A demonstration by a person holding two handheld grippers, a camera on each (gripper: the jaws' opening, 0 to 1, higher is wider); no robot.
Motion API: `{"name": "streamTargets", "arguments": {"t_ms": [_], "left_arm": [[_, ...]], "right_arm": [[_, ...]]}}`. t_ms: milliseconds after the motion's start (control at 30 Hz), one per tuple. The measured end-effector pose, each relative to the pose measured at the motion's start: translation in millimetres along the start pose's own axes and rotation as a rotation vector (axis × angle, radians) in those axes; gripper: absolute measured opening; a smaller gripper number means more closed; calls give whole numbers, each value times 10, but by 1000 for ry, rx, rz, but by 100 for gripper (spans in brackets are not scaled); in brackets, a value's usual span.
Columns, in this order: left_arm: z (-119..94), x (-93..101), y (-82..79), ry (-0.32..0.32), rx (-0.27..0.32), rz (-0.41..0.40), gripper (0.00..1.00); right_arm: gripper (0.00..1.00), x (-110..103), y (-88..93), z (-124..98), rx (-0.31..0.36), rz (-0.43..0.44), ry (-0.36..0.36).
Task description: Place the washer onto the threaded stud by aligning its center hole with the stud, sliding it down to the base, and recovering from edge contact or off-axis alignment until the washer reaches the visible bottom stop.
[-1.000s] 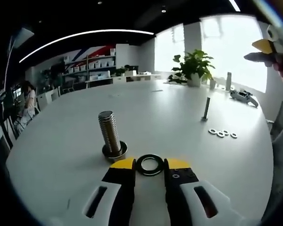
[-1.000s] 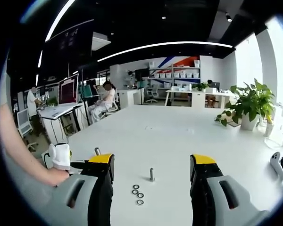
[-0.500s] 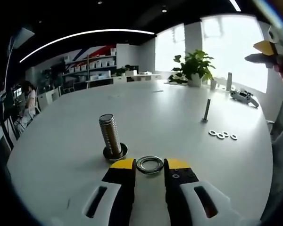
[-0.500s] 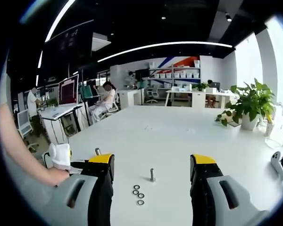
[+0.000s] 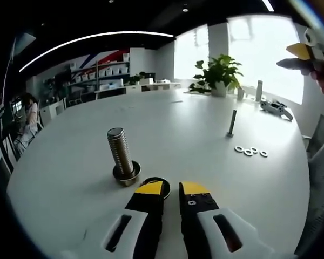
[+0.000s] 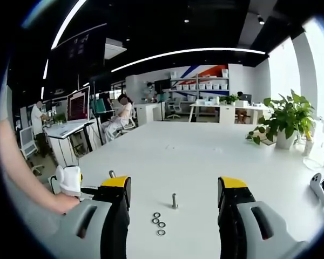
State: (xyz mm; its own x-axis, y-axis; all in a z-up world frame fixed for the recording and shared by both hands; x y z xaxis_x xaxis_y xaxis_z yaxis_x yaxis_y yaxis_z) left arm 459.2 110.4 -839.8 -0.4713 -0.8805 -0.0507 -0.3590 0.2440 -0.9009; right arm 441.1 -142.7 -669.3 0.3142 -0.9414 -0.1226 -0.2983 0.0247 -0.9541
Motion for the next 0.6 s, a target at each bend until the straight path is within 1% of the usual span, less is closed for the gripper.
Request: {"name": "streamTargets", "arguments": {"t_ms": [200,267,300,433,467,533,600], "left_arm": [[-13,115,-19,43,-16,3,9],[-38,121,-57,41,-11,6,9],[-48,122,-81,42,-6,-5,10],[-116,98,-259,40,24,-17,13],[-138,94,-312,40,39,-16,13],[-210,80,-443,40,64,-15,14],[-272,70,-536,33,79,-14,15]], "right_arm": [[68,0,5,7,-1,-3,-1],[68,-15,20,12,-8,-11,-4],[68,-19,23,14,-10,-12,-5],[68,-47,22,12,-10,-16,-12],[68,-61,24,10,-10,-18,-15],[68,-83,33,11,-16,-29,-20],[68,-105,18,4,-9,-28,-26]]}}
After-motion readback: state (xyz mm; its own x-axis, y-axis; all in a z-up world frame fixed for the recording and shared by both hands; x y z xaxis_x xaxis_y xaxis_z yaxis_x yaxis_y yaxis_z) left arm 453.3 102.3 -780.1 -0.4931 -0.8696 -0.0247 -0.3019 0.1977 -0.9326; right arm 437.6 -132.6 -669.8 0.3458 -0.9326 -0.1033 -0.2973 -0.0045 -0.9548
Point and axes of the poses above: the point that each gripper's makers call its tool centre point, and the gripper's own axes: z roughly forward along the fingers, x roughly to its right, y roughly out of its underside, the point moved 3 cm from there along -z, roughly backward along the fingers, and after that the axes turned 5 degrees about z, right-handed, at the moved point
